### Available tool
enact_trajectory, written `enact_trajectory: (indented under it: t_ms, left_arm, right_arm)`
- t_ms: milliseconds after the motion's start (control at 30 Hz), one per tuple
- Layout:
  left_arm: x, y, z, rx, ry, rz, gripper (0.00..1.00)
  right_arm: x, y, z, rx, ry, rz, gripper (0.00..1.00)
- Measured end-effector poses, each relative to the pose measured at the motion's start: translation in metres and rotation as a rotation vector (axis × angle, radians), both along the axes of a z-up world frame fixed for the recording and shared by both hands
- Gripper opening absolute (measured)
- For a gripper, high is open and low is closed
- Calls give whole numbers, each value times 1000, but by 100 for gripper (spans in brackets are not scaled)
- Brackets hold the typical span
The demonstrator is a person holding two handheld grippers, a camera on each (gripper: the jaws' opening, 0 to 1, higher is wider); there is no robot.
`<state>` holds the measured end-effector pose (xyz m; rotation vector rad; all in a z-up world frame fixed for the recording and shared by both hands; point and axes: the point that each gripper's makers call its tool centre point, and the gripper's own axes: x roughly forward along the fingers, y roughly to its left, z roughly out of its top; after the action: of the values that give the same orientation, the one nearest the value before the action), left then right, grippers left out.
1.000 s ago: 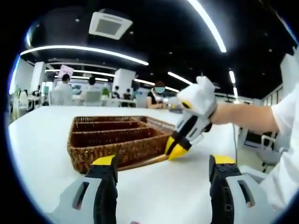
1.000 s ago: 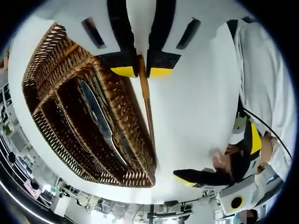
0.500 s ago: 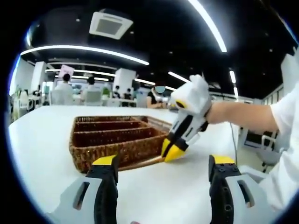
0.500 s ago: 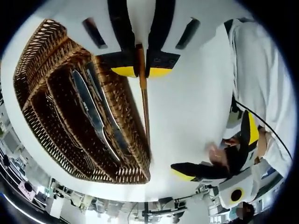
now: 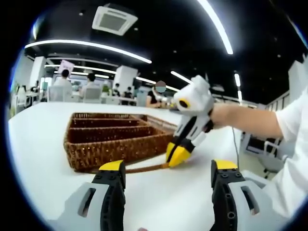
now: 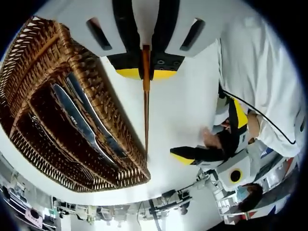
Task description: Arrange the knives, forks, and spoons in their matching storage slots by inserting each utensil handle-first until every utensil is classified and aligned in the correct compartment
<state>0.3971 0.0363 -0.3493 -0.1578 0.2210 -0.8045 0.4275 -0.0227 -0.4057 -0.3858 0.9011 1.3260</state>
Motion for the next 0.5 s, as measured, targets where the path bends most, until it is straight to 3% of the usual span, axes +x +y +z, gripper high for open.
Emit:
enact_trajectory:
  t_ms: [300, 500]
  left_arm:
    - [-1, -4, -2, -71, 71, -24, 57]
    - [6, 1, 5, -152, 111, -1, 49]
  right_arm:
    - [-19, 4, 20, 159, 133, -34, 5]
    - [-30, 9, 36, 281, 176, -34, 5]
